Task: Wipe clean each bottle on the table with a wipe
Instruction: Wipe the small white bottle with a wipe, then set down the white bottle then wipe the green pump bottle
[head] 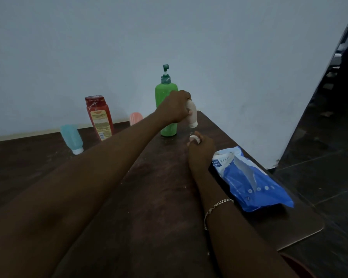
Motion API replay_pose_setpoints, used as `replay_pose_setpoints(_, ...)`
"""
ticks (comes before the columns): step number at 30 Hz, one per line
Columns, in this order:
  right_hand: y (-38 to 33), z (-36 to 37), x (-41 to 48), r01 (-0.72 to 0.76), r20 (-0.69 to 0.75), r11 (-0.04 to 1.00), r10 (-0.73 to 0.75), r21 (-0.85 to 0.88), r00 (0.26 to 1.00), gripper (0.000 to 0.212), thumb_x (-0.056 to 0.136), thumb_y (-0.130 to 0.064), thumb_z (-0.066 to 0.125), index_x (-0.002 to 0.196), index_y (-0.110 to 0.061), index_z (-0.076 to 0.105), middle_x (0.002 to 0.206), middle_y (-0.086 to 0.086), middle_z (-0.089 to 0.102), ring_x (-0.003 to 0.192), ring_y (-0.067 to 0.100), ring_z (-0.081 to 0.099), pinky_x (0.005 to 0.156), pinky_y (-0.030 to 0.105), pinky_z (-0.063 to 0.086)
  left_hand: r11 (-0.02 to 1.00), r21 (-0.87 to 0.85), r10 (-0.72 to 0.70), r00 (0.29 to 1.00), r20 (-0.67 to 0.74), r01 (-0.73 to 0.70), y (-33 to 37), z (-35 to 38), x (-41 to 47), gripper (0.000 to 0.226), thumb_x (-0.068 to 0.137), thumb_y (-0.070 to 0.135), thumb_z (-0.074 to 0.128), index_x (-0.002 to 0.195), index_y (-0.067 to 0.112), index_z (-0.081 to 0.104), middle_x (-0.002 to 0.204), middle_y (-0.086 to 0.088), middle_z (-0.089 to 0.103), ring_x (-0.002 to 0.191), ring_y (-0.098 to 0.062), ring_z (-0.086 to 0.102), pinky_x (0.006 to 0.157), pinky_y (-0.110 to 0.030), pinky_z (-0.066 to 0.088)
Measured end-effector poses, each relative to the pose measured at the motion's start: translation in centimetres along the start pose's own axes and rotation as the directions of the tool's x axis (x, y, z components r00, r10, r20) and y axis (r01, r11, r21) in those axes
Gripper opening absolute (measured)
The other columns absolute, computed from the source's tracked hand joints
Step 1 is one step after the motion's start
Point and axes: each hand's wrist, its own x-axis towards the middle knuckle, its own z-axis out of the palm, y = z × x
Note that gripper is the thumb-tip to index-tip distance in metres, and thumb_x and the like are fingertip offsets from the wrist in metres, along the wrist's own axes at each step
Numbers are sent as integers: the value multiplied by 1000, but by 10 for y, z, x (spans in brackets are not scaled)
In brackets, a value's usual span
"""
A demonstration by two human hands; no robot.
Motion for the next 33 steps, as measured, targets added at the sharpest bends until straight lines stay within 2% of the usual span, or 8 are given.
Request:
replay_pose_setpoints(2, 2, 2, 1, -6, 7, 997, 6, -83, 1000, 28, 89, -18, 59, 115, -14, 71, 107, 6, 72, 99, 19, 67, 91, 31, 51, 998, 52, 30, 1000, 4, -30, -1, 10, 14, 28, 84, 11, 70, 110, 1, 67, 110, -14, 68, 100, -27, 63, 74, -29, 43)
replay_pose_setpoints(5, 3, 3, 0, -18, 13, 997, 19, -79, 1000, 31, 89, -28, 56, 114, -19, 69, 102, 2, 72, 93, 17, 69, 88, 35, 55, 994, 105, 38, 999, 8, -39, -4, 27, 32, 28, 83, 11, 66, 110, 5, 68, 111, -14, 68, 102, -27, 63, 73, -29, 43)
replay_pose_setpoints(8, 2, 1, 0, -6, 17, 981, 9, -195, 1000, 23, 94, -22, 58, 113, -15, 68, 108, 4, 70, 100, 17, 67, 81, 20, 42, 990, 135, 41, 999, 26, -44, -5, 44, 47, 27, 80, 9, 62, 107, 8, 66, 110, -15, 66, 100, -31, 63, 70, -30, 42)
replay_pose_setpoints(10, 4, 2, 2, 11, 6, 969, -10, -246, 1000, 23, 96, -23, 55, 114, -14, 67, 110, 5, 69, 101, 17, 66, 76, 19, 35, 986, 161, 31, 999, 44, -38, -5, 54, 55, 25, 80, 9, 60, 105, 9, 64, 109, -14, 66, 98, -32, 63, 69, -30, 39)
replay_pose_setpoints(13, 6, 4, 3, 41, 17, 959, -38, -280, 999, 25, 97, -23, 54, 117, -12, 65, 113, 5, 69, 104, 17, 65, 77, 17, 35, 982, 188, 12, 998, 68, -25, -8, 71, 63, 24, 81, 10, 59, 105, 12, 64, 110, -13, 66, 99, -33, 63, 70, -32, 39)
replay_pose_setpoints(17, 7, 7, 5, 91, 29, 950, -86, -299, 996, 26, 97, -23, 53, 117, -11, 65, 114, 6, 68, 105, 18, 65, 84, 23, 45, 980, 197, -8, 998, 68, -6, -16, 87, 71, 23, 82, 11, 55, 104, 13, 62, 111, -14, 64, 100, -34, 62, 71, -33, 41)
replay_pose_setpoints(27, 8, 9, 5, 70, 71, 954, -52, -291, 996, 26, 94, -20, 59, 119, -12, 65, 114, 5, 68, 106, 17, 65, 79, 18, 38, 980, 200, -29, 999, 34, 22, -29, 93, 76, 26, 83, 12, 55, 109, 12, 61, 114, -14, 64, 103, -32, 62, 72, -33, 39)
replay_pose_setpoints(33, 6, 8, 5, 74, 81, 952, -52, -297, 995, 25, 95, -19, 58, 116, -11, 66, 113, 6, 69, 104, 18, 66, 80, 20, 43, 971, 238, -15, 999, 35, 6, -24, 92, 73, 30, 85, 10, 56, 114, 8, 61, 117, -14, 63, 105, -32, 62, 74, -34, 41)
